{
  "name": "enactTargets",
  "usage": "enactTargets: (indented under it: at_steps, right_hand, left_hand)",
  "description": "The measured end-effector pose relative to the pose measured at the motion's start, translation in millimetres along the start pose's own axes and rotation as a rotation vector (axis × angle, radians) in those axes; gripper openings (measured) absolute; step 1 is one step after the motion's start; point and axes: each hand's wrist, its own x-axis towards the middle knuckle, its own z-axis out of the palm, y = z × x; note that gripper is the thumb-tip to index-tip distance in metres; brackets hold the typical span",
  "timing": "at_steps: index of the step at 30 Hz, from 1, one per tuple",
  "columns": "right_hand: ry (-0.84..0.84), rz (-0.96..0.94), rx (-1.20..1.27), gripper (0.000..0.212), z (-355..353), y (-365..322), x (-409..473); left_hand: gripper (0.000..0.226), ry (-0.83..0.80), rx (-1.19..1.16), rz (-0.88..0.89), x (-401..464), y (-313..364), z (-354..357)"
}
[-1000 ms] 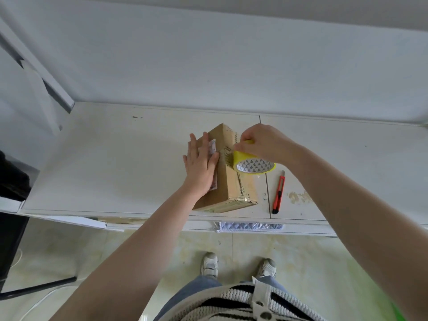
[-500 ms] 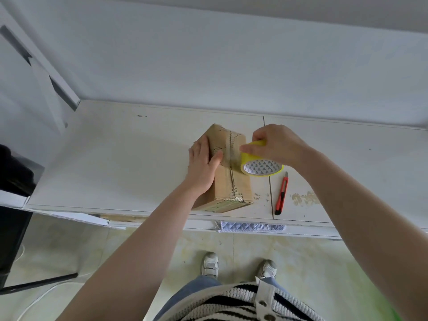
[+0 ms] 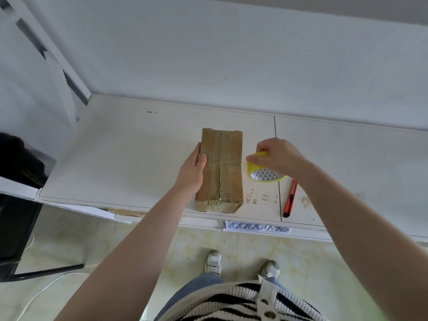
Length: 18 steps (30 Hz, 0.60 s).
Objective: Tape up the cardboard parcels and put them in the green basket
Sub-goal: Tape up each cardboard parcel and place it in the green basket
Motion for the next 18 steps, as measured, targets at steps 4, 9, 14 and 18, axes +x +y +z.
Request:
enactTargets:
  at_steps: [4, 9, 14, 18]
  right_hand:
    - [-0.028, 0.049, 0.088, 0.035, 20.3, 5.5, 1.2]
    - [-0.058, 0.061, 0.145, 0.032, 30.3, 2.8, 5.0]
    - [-0.021, 0.037, 0.151, 0.034, 15.3, 1.8, 0.9]
    - [0.032, -0.033, 0.132, 0.038, -27.6, 1.0, -0.7]
  left_hand:
    - [0.042, 0.046, 0.09, 0.034, 2.6, 3.8, 6.1]
    - [0.051, 0.106, 0.152, -0.049, 5.3, 9.3, 18.8]
    - [0.066, 0.056, 0.038, -0.01, 9.4, 10.6, 18.5]
    - [0.05, -0.077, -0.366, -0.142, 8.8, 10.7, 31.1]
